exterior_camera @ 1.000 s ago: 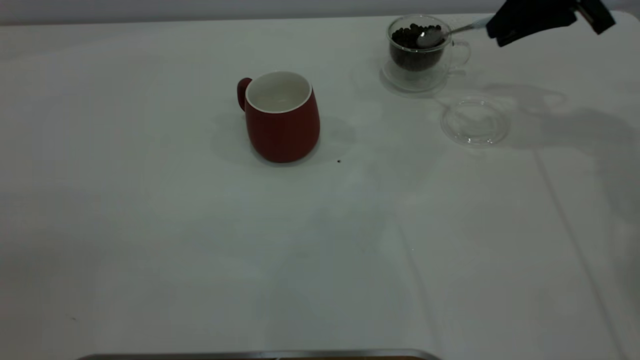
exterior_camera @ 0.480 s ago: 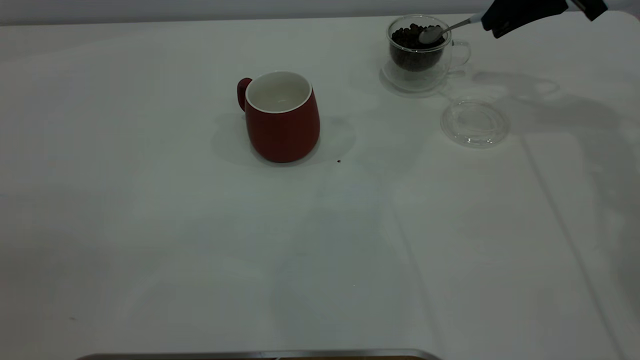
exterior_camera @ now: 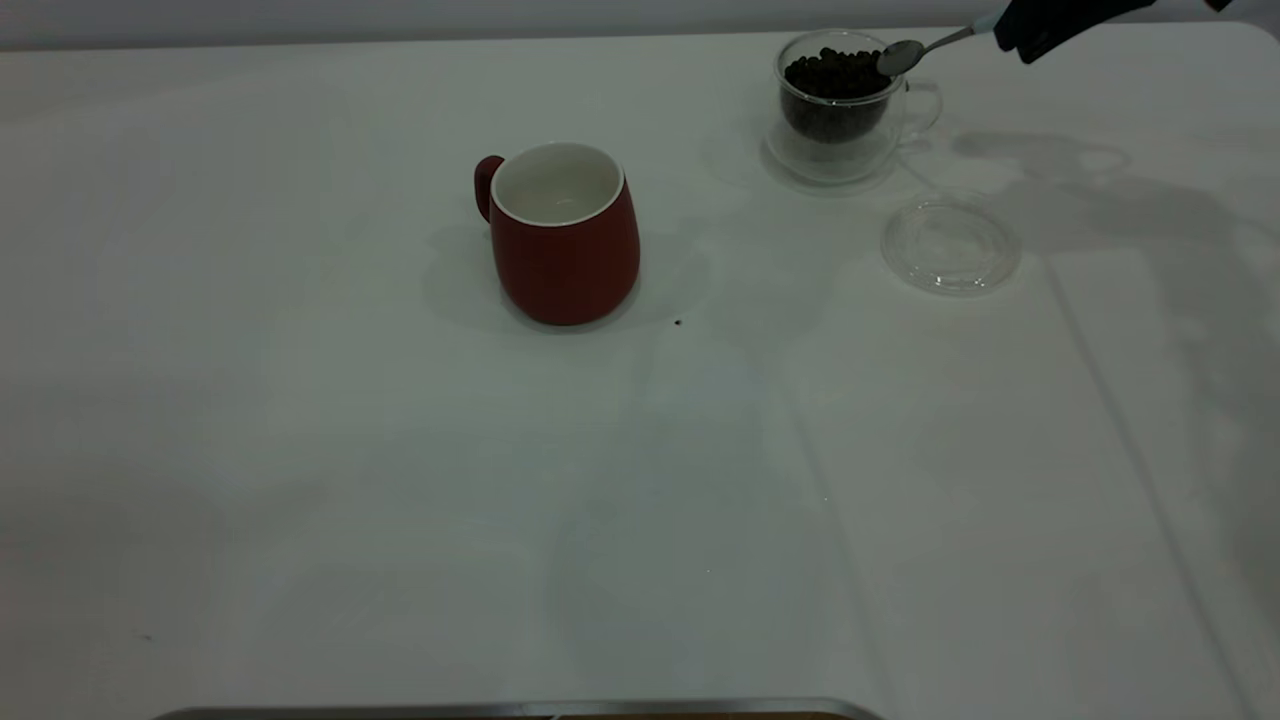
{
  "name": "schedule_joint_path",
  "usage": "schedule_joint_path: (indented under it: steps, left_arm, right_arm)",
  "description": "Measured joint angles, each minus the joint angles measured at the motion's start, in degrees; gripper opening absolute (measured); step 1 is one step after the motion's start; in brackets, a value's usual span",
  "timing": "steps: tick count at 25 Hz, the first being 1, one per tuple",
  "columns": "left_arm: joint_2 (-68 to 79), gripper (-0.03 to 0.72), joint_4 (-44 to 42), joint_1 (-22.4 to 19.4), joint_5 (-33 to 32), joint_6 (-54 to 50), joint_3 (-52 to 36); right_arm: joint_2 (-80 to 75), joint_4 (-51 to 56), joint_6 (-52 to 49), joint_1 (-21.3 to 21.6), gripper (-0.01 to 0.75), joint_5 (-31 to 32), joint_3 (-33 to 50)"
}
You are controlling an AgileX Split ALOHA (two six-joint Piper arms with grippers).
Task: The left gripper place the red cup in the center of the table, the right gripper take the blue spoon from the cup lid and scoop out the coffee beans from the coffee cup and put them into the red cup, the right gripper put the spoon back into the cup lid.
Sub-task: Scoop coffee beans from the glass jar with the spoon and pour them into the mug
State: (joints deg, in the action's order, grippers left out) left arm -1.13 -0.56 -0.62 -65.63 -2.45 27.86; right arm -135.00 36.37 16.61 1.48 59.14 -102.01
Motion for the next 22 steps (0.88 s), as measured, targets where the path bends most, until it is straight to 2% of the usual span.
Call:
schedule_joint_path:
  steps: [7,22]
  left_arm:
    - [0.0,0.482,0.0,0.0,0.0,0.0,0.0]
    - [0.0,0.482,0.0,0.0,0.0,-0.11,0.0]
  right_arm:
    - [-1.47,0.0,-0.27,-1.5,0.096,0.35,-0.45]
    - [-3.01,2.36,0.09,-1.54,0.095,0.81,-0.57]
